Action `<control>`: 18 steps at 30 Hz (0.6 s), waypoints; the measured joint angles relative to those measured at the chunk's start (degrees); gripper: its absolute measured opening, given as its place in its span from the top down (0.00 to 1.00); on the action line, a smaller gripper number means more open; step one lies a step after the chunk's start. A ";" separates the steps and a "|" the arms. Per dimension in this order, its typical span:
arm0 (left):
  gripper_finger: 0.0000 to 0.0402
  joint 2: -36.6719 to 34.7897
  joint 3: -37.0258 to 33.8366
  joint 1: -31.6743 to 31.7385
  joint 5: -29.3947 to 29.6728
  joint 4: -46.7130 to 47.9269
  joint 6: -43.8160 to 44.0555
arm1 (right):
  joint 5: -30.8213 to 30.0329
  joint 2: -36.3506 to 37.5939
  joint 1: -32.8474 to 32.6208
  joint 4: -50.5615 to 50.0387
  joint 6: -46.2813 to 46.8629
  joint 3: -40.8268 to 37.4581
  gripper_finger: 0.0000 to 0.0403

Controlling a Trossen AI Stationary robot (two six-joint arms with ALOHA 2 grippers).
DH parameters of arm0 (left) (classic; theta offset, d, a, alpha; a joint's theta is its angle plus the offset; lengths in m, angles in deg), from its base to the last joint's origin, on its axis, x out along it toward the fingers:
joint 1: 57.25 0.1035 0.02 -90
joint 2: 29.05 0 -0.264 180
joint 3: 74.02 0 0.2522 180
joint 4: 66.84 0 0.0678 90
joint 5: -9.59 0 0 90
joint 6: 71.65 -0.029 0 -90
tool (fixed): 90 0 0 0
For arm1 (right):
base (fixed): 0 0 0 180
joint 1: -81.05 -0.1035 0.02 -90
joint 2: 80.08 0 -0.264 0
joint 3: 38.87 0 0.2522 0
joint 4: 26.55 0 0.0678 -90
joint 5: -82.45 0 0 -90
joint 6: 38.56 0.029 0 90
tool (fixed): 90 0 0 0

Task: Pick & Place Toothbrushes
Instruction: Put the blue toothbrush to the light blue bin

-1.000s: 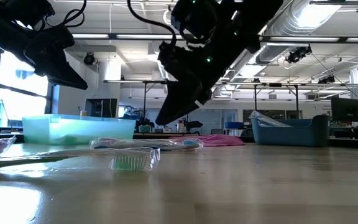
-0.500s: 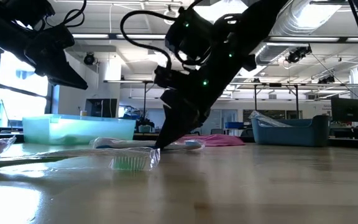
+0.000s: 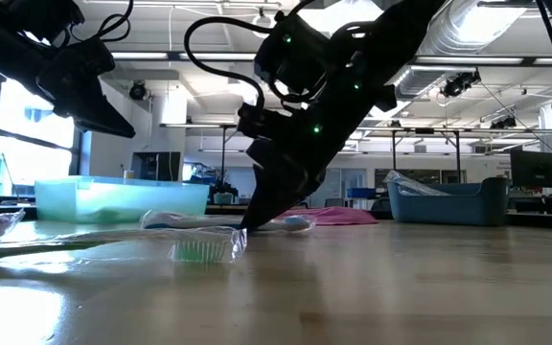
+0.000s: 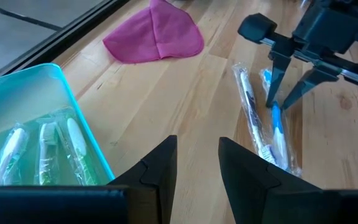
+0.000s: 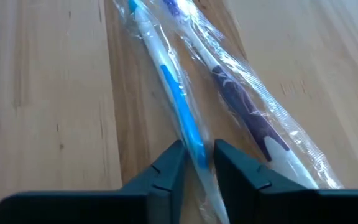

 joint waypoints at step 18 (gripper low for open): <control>0.71 0.00 0.00 0.00 0.00 0.04 -0.01 | 1.52 3.26 -2.20 -2.52 -0.17 -0.33 0.97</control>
